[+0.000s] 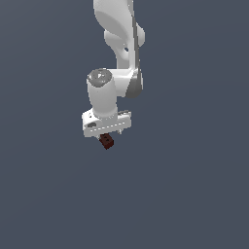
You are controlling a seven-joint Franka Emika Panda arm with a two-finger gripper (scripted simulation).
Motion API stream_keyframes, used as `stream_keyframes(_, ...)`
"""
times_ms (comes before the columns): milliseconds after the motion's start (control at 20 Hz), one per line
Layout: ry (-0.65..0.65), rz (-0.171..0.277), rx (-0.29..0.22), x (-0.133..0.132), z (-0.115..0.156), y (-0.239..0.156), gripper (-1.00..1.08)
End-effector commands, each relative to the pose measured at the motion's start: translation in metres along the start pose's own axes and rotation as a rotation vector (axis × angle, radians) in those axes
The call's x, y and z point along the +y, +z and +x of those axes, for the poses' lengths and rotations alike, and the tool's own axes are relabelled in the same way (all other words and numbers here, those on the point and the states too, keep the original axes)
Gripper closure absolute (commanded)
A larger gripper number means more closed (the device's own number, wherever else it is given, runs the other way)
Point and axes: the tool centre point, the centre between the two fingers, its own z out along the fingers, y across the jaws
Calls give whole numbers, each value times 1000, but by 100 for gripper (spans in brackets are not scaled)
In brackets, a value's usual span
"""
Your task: Pick up the object and move it to a goal position.
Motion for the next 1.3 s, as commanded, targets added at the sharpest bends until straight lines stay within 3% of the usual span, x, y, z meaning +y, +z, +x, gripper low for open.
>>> stream_keyframes(0, -59, 1, -4, 4, -7, 9, -92)
stream_keyframes(600, -270, 8, -16, 15, -35, 42, -92)
stream_keyframes(1250, -313, 11, -19, 17, -41, 51, -92)
